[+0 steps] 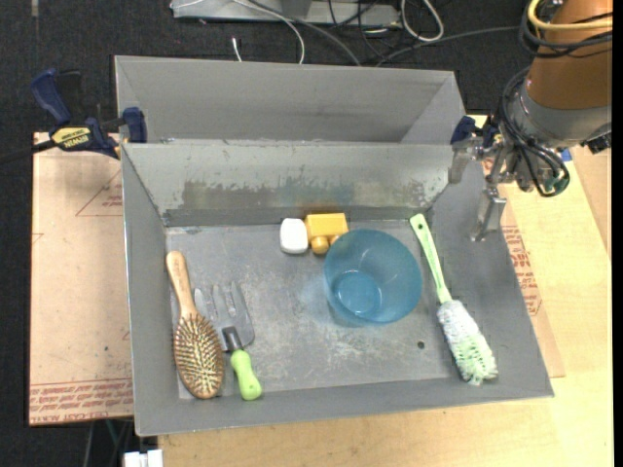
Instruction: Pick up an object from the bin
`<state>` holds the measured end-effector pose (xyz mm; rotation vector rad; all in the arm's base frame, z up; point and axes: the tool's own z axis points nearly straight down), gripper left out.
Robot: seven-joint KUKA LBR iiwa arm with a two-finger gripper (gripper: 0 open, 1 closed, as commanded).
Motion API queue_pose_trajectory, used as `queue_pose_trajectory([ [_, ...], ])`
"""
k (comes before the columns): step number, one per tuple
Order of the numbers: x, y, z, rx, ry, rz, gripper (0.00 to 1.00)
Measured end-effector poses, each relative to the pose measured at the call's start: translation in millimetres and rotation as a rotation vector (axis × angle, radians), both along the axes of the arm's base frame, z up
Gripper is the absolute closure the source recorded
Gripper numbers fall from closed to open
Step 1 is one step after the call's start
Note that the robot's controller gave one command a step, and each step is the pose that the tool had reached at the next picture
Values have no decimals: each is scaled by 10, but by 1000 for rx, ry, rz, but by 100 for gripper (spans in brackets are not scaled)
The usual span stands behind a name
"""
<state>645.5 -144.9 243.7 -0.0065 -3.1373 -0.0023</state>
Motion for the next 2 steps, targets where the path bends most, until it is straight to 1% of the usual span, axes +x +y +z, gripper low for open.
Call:
queue_pose_trajectory([
  [1, 9, 12, 54, -1, -7, 4, 0],
  [2, -213, 608, -1326, 0, -7, -199, 0],
])
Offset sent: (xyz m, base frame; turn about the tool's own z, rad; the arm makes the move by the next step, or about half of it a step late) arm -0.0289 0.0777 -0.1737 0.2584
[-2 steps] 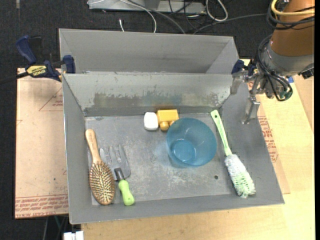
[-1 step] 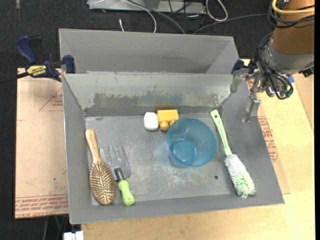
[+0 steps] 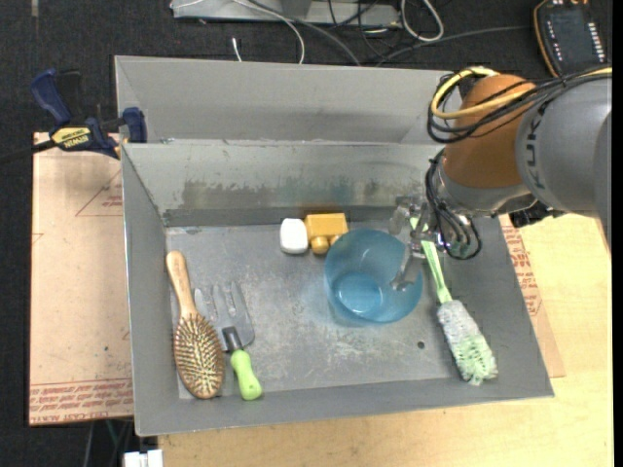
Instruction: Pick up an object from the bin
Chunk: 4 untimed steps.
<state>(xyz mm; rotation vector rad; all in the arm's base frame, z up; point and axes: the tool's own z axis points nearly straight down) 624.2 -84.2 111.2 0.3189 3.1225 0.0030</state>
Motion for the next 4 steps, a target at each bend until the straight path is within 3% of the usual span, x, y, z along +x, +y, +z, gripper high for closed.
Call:
queue_pose_trajectory([
  [1, -312, 419, 520, -4, -13, 45, 0],
  [2, -207, 451, -117, 1, 2, 40, 0],
  [3, -62, 386, -407, -5, -18, 92, 0],
  [4, -190, 510, -371, 2, -8, -395, 100],
])
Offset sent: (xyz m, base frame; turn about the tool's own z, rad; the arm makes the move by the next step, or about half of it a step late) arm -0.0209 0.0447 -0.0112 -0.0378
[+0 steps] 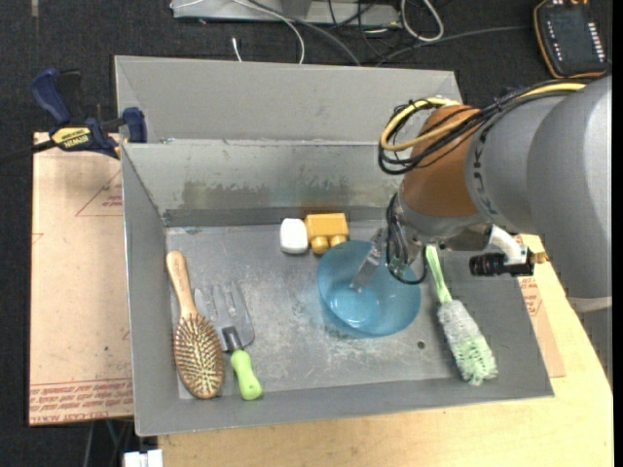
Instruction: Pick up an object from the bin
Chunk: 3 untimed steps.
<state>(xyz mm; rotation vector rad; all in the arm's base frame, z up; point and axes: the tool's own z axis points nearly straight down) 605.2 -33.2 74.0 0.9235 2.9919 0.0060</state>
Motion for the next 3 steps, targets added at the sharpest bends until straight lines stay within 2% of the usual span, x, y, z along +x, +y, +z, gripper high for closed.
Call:
queue_pose_trajectory([
  [2, -6, 0, 49, 0, 3, 1, 100],
  [3, -17, 4, 207, 1, 4, 2, 100],
])
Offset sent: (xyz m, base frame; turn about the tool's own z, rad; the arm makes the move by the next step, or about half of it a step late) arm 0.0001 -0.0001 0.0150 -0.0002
